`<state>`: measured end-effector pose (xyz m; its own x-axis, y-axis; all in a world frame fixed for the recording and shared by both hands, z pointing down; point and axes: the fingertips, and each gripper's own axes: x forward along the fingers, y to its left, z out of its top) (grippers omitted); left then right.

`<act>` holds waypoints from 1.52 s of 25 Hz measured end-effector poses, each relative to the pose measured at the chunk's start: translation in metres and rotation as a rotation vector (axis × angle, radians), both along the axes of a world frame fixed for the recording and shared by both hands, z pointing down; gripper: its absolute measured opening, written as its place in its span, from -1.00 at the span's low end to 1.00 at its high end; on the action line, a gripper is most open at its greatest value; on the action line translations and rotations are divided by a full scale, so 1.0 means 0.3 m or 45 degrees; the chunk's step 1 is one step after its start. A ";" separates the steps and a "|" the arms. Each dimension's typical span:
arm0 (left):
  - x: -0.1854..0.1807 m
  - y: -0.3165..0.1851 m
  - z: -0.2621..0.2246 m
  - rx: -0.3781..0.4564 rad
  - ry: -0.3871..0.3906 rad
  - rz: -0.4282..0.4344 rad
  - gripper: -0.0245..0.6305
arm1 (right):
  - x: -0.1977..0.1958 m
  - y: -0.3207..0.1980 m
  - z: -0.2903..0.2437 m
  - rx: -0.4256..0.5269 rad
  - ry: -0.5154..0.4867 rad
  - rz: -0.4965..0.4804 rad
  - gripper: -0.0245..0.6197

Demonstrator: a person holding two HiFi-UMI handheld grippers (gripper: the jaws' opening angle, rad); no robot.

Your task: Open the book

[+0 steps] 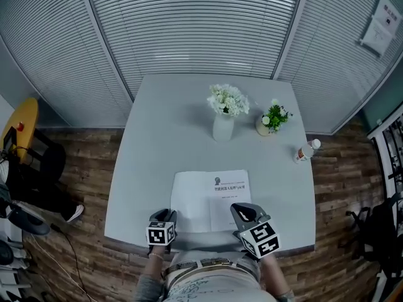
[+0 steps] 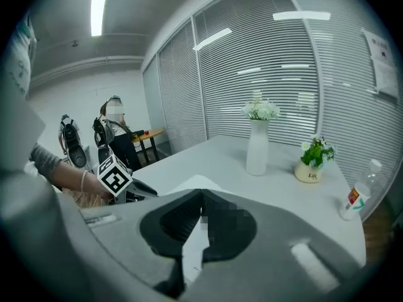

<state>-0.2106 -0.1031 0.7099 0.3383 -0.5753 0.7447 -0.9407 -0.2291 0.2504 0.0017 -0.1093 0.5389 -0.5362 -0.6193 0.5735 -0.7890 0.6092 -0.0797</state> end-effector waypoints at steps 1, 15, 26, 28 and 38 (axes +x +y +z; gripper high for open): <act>0.005 0.001 -0.009 0.003 0.009 0.001 -0.55 | 0.004 -0.002 -0.003 0.004 0.002 0.001 -0.91; 0.118 0.029 -0.113 -0.025 0.159 0.063 -0.55 | 0.035 0.020 0.000 0.012 0.043 -0.009 -0.91; 0.252 0.060 -0.238 0.102 0.125 0.192 -0.93 | 0.019 0.059 0.001 -0.001 0.072 -0.086 -0.91; 0.278 0.057 -0.272 0.139 0.164 0.186 -0.93 | 0.013 0.062 -0.005 0.004 0.072 -0.106 -0.91; 0.399 0.077 -0.404 0.314 0.182 0.195 -0.93 | 0.006 0.095 0.005 0.001 0.069 -0.179 -0.91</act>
